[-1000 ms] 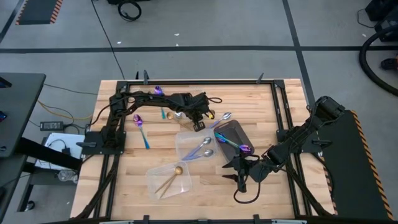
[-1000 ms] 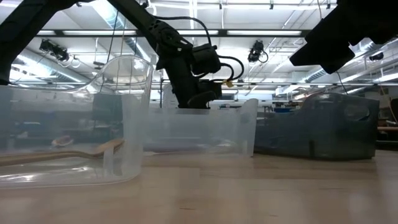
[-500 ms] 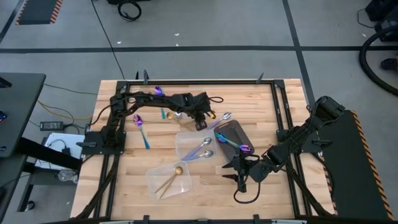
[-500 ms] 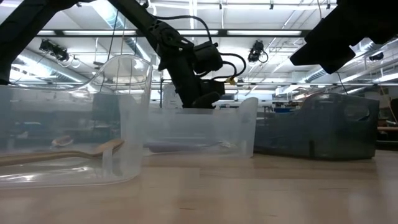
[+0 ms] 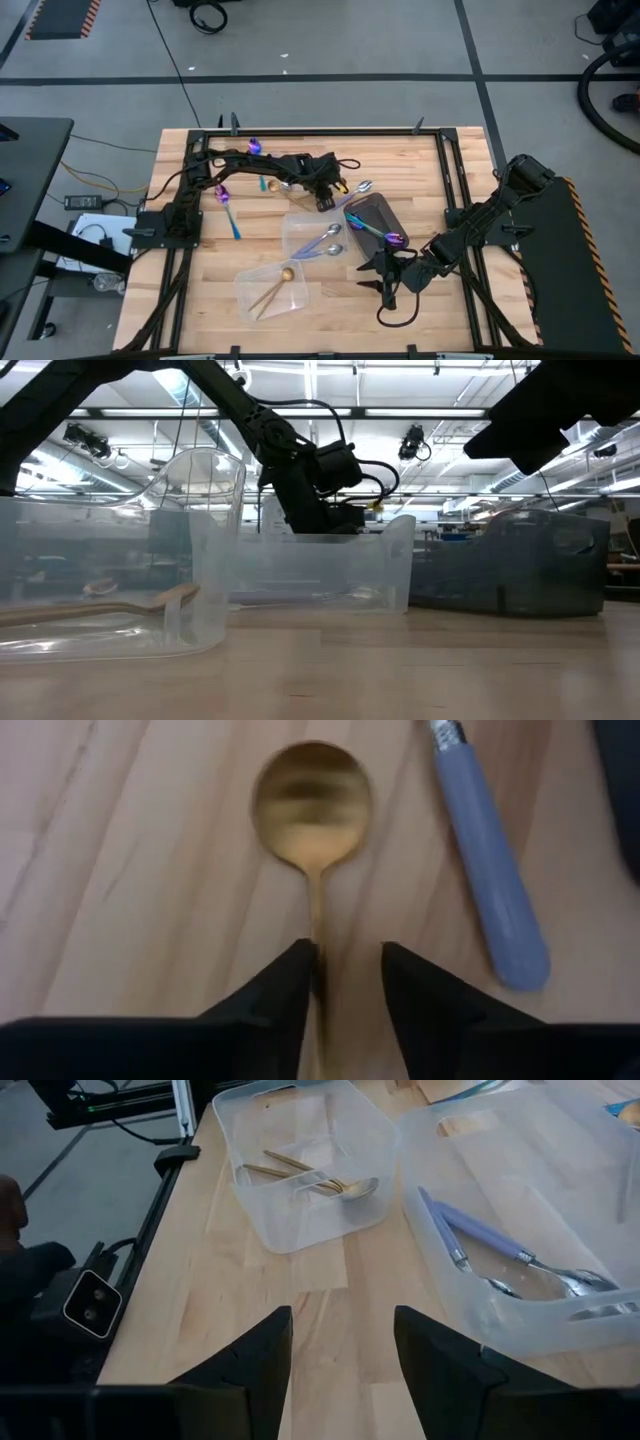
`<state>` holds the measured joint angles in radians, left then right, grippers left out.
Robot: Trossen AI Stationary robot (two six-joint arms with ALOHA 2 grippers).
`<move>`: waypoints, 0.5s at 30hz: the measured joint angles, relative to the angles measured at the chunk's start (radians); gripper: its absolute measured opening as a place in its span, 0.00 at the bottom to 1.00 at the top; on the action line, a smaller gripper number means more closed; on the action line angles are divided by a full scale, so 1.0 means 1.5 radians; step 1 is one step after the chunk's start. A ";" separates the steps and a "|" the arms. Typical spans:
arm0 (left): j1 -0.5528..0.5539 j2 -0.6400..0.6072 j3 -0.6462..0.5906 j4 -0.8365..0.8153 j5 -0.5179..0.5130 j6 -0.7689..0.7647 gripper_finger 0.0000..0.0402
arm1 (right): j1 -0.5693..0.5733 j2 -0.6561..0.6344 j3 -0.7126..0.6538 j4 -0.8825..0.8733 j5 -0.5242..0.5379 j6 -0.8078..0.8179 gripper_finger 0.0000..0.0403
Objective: Sort silverware by color (type)
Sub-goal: Put the gold spoon into the bottom transparent bin
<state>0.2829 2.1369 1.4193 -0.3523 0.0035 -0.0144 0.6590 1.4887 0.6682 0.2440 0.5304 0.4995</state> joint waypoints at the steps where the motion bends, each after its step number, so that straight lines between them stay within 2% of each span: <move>1: 0.000 0.000 0.000 -0.005 0.009 0.002 0.30 | 0.000 0.000 0.000 0.002 0.000 -0.001 0.46; 9: 0.001 0.007 0.001 -0.025 0.027 0.035 0.04 | 0.000 0.000 0.000 0.002 0.000 -0.003 0.46; 15: 0.002 0.009 0.007 -0.033 0.030 0.036 0.03 | 0.000 0.000 0.000 0.001 0.000 -0.004 0.46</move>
<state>0.2852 2.1506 1.4294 -0.4018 0.0483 0.0389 0.6590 1.4887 0.6682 0.2459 0.5301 0.4936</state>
